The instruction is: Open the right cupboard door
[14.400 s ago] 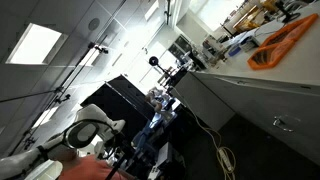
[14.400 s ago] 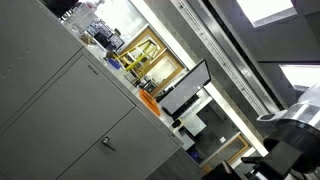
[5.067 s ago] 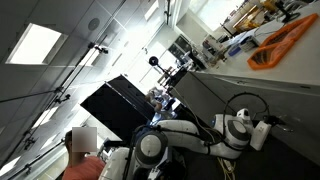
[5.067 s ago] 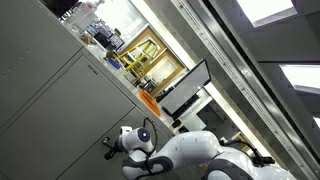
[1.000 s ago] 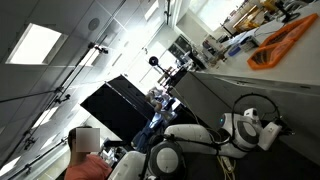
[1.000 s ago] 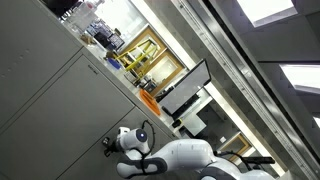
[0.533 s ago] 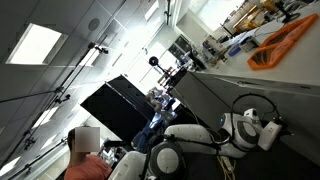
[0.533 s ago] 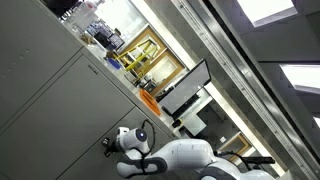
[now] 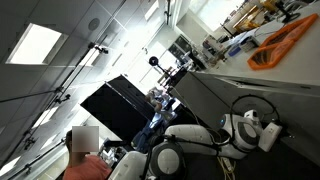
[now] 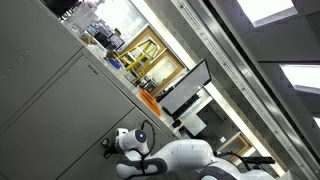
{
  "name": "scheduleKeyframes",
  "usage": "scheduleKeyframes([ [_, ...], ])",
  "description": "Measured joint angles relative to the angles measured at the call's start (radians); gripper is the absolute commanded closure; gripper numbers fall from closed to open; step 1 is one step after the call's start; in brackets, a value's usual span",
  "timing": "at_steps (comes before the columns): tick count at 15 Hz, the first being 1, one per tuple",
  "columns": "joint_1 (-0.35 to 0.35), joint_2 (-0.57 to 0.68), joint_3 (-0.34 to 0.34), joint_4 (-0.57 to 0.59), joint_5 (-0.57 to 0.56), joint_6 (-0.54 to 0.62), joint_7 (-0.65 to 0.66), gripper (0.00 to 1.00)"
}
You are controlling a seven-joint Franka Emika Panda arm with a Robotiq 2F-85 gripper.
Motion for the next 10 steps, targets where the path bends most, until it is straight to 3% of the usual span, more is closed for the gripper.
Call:
scheduleKeyframes([
  [10,0.023,-0.017,-0.014,-0.113,-0.017,0.114,0.002,0.97],
])
